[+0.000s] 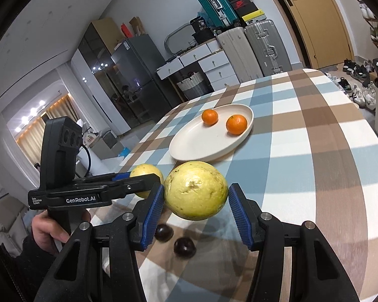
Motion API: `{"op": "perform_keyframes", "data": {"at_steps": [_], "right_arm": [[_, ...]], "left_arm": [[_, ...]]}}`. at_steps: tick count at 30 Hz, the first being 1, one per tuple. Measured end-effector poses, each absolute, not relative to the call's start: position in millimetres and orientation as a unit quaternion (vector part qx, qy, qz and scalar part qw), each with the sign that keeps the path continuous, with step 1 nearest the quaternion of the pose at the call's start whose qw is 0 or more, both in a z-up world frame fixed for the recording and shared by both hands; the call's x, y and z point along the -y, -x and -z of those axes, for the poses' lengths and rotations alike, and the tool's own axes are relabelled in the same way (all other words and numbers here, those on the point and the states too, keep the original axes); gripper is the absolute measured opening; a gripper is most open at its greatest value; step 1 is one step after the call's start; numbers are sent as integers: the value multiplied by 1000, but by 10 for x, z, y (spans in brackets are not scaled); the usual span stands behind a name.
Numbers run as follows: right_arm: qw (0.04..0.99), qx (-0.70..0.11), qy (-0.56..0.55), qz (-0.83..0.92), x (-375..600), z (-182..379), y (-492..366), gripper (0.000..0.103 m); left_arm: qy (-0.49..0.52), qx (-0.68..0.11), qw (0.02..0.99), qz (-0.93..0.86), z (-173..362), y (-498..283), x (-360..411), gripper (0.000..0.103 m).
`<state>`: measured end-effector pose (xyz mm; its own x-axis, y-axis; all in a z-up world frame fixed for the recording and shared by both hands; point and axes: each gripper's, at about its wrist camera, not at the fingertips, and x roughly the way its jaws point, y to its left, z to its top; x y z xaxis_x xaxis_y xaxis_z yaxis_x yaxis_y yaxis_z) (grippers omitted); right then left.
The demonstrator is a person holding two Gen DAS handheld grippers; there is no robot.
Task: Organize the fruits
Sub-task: 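Carry both yellow pomelos onto the white plate and open both grippers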
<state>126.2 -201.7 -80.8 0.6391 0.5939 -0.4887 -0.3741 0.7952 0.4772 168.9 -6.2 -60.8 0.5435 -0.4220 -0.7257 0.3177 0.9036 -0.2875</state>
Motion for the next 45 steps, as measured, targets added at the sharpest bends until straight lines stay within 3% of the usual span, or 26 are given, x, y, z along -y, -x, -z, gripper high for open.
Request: {"op": "perform_keyframes", "data": {"at_steps": [24,45], "right_arm": [[892,-331,-106,-288,1596,444,-2451,54],[882,-368,-68,-286,1212,801,-3231,51]], "left_arm": [[127,-418,884,166,298,-2953,-462,51],[129,-459,862,173,915,-3812,-434,51]]}}
